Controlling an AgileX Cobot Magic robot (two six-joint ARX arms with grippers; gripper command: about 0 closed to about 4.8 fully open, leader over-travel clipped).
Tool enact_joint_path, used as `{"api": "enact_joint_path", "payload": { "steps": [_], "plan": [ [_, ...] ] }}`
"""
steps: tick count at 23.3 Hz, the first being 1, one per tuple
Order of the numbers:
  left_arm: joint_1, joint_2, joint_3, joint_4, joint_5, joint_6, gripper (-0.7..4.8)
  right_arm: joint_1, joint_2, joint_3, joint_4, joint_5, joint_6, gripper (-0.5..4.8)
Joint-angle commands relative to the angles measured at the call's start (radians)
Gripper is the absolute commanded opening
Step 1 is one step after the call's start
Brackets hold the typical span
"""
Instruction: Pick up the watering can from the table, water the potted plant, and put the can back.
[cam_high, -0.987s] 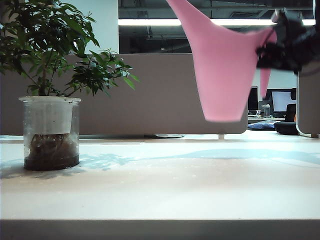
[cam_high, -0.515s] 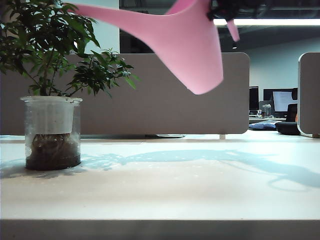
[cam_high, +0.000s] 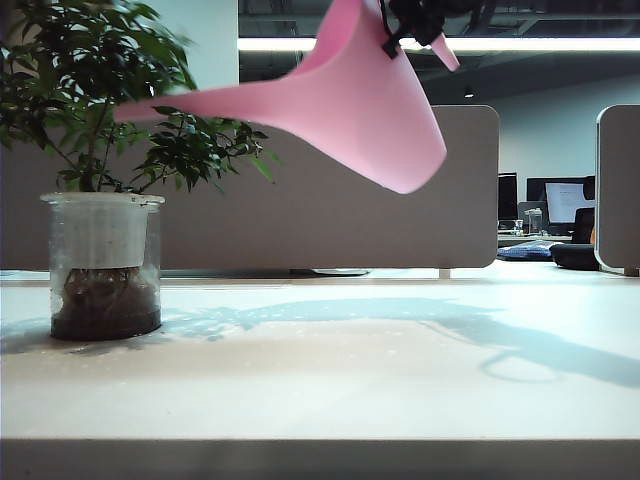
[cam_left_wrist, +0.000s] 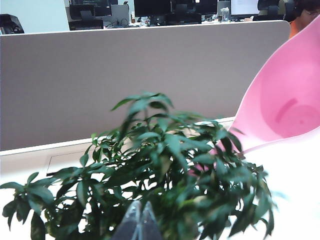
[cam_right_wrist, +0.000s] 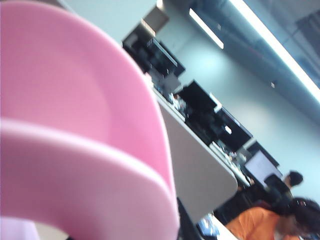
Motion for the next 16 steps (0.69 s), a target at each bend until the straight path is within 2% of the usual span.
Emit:
{"api": "enact_joint_path", "payload": {
  "steps": [1, 9, 14, 15, 16],
  "plan": [
    [-0.002, -0.007, 0.002, 0.011, 0.007, -0.006, -0.05, -0.008, -0.014, 0.009, 0.029, 0.016, 0.032, 0.96],
    [-0.002, -0.018, 0.002, -0.002, 0.008, -0.006, -0.05, -0.095, -0.021, 0.008, -0.050, 0.031, 0.313, 1.06],
    [-0.001, -0.029, 0.002, -0.013, 0.007, -0.006, -0.05, -0.185, -0.023, 0.008, -0.138, -0.006, 0.646, 1.04],
    [-0.001, -0.030, 0.002, -0.013, 0.007, -0.006, -0.05, -0.203, -0.023, 0.008, -0.159, -0.042, 0.730, 1.03],
    [-0.001, -0.031, 0.002, -0.014, 0.007, -0.006, -0.05, -0.235, -0.022, 0.002, -0.176, -0.123, 0.864, 1.03]
  ]
}}
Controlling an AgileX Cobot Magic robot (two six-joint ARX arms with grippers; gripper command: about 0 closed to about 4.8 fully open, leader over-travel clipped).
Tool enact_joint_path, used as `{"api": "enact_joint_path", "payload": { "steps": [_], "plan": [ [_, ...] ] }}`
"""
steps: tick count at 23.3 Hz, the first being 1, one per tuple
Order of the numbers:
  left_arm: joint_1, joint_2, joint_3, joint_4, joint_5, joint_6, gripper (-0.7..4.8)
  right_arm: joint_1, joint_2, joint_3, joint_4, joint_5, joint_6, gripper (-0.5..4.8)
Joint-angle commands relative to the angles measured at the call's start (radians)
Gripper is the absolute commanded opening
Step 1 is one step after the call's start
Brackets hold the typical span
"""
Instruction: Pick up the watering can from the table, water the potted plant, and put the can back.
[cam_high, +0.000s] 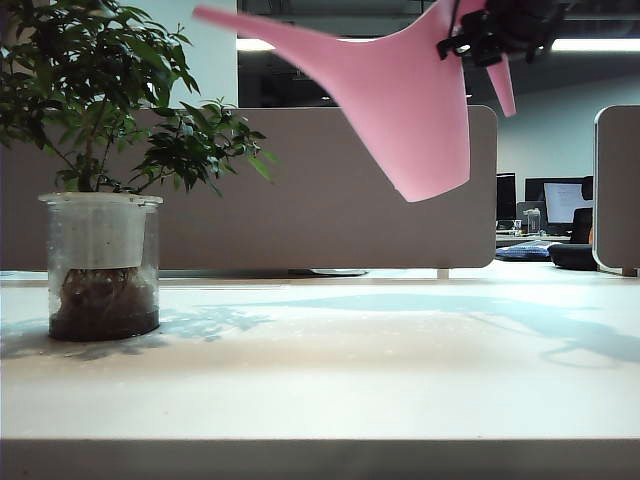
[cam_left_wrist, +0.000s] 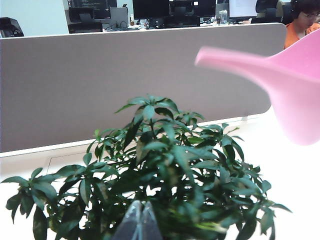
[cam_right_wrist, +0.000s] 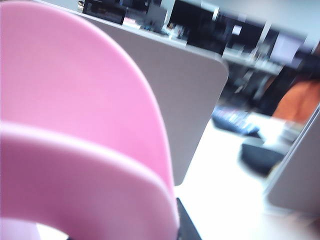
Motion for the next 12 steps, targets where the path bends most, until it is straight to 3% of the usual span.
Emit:
{"api": "enact_joint_path", "payload": {
  "steps": [1, 3, 6, 12],
  "plan": [
    [-0.001, -0.005, 0.002, 0.003, 0.007, -0.005, -0.05, -0.075, -0.013, -0.012, -0.010, -0.190, 0.380, 1.03],
    [-0.001, -0.006, 0.002, -0.011, 0.007, -0.005, -0.05, -0.101, -0.013, -0.056, 0.035, -0.224, 0.444, 1.02],
    [-0.001, -0.006, 0.002, -0.031, 0.006, -0.004, -0.05, -0.110, -0.014, -0.174, 0.138, -0.224, 0.444, 0.52],
    [-0.001, -0.006, 0.002, -0.033, 0.006, -0.004, -0.05, -0.089, -0.013, -0.389, 0.293, -0.162, 0.447, 0.53]
  ]
}}
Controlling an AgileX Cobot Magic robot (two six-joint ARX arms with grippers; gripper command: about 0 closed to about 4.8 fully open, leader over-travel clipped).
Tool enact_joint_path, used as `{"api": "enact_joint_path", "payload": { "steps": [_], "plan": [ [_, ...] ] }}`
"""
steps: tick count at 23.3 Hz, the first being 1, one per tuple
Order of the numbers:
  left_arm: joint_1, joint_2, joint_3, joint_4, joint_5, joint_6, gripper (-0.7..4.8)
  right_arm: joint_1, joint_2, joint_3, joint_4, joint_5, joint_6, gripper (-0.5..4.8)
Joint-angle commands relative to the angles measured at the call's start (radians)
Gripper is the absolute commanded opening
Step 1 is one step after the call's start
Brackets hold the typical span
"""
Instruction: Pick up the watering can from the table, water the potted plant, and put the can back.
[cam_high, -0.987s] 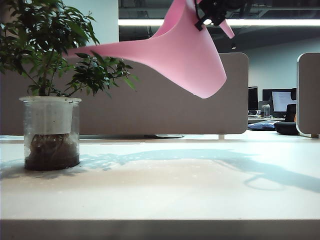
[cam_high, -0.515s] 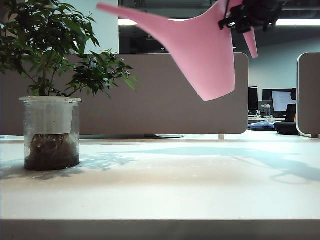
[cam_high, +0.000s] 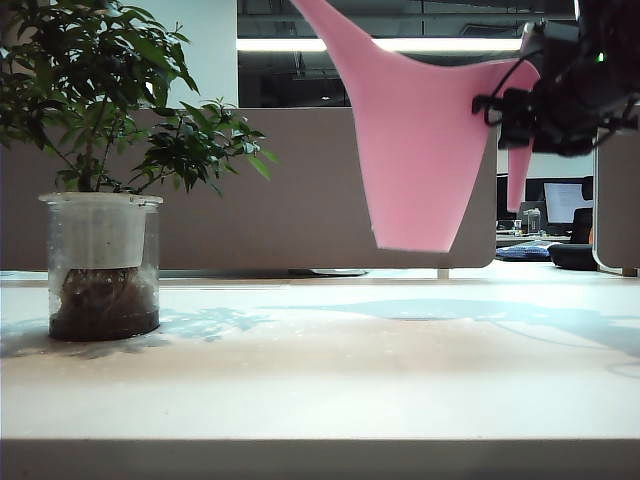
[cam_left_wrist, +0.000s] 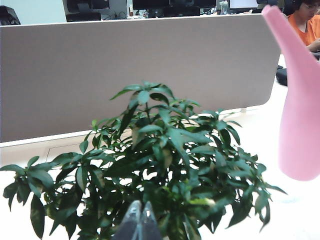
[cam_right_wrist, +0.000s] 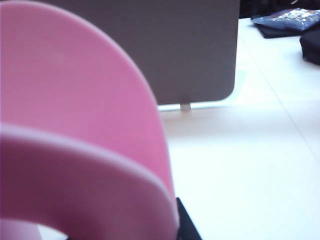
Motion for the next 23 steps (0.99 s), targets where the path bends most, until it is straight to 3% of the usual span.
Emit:
{"api": "enact_joint_path", "payload": {
  "steps": [1, 10, 16, 20, 23],
  "plan": [
    [-0.001, 0.000, 0.002, 0.012, 0.006, -0.003, -0.05, 0.002, -0.012, -0.072, 0.122, 0.022, 0.017, 0.54],
    [-0.001, 0.000, 0.002, 0.006, 0.006, 0.004, -0.05, 0.000, -0.004, -0.165, 0.168, 0.021, -0.022, 0.97],
    [-0.001, 0.000, 0.002, -0.009, 0.006, 0.004, -0.05, 0.000, -0.004, -0.166, 0.100, 0.020, -0.064, 1.20],
    [-0.001, 0.000, 0.002, -0.010, 0.006, 0.004, -0.05, 0.000, -0.005, -0.166, 0.089, 0.002, -0.067, 2.02],
    [-0.001, 0.000, 0.002, -0.011, 0.006, 0.003, -0.05, 0.000, -0.006, -0.165, 0.058, 0.001, -0.067, 2.03]
  ]
}}
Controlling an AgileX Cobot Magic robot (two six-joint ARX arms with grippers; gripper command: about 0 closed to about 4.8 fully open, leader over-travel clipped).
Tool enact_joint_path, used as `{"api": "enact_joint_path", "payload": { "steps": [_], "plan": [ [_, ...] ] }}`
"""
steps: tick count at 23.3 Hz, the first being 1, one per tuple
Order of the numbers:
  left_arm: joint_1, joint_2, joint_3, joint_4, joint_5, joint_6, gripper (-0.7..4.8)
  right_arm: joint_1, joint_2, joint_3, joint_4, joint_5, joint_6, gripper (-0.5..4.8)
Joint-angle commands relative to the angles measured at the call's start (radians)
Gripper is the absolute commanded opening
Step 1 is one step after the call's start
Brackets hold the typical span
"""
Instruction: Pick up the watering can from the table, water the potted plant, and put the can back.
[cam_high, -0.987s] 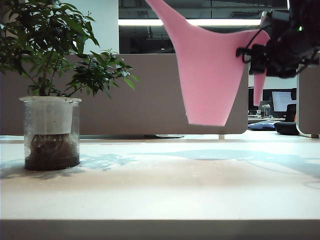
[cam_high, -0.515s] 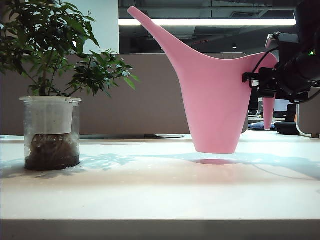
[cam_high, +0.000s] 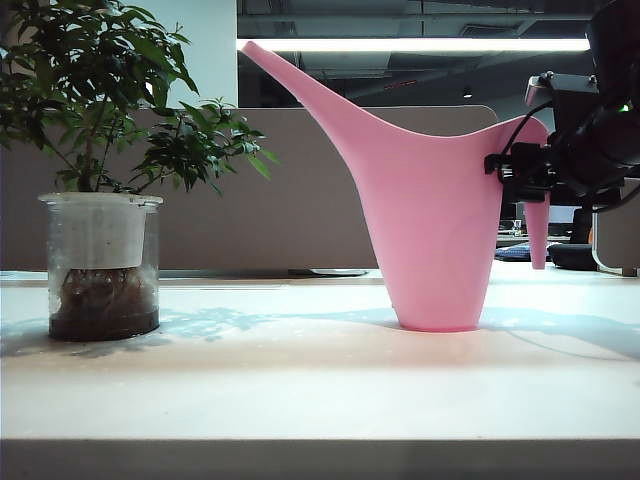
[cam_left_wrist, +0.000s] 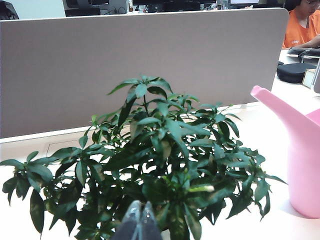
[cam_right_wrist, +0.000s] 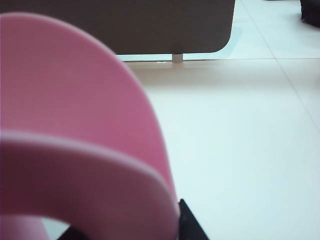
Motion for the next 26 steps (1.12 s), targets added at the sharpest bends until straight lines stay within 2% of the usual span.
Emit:
{"api": "enact_joint_path", "payload": {
  "steps": [1, 11, 16, 18, 19, 21, 24, 26],
  "plan": [
    [-0.001, -0.001, 0.002, 0.002, 0.007, 0.000, -0.05, 0.000, -0.010, 0.006, -0.028, -0.005, 0.003, 2.03],
    [-0.001, -0.005, 0.002, -0.016, 0.007, 0.000, -0.05, 0.000, -0.153, 0.005, -0.282, -0.003, -0.076, 2.13],
    [-0.013, -0.013, 0.002, -0.032, -0.033, -0.003, -0.05, 0.001, -0.404, 0.005, -0.538, 0.019, -0.056, 2.12],
    [-0.036, -0.030, -0.001, -0.050, -0.042, 0.003, -0.05, 0.002, -0.519, 0.005, -0.700, 0.013, 0.032, 2.09],
    [-0.043, -0.045, -0.005, -0.054, -0.042, 0.013, -0.05, 0.002, -0.566, 0.005, -0.776, 0.005, 0.066, 1.92],
    [-0.064, -0.101, -0.042, -0.058, -0.074, 0.075, -0.05, 0.002, -0.725, 0.006, -1.011, -0.053, 0.117, -0.13],
    [-0.071, -0.169, -0.132, -0.065, -0.073, 0.067, -0.05, 0.002, -0.874, 0.004, -1.083, -0.076, 0.116, -0.05],
    [-0.070, -0.231, -0.201, -0.064, -0.016, 0.060, -0.05, 0.002, -0.990, 0.004, -1.086, -0.097, 0.116, -0.05]
  ]
}}
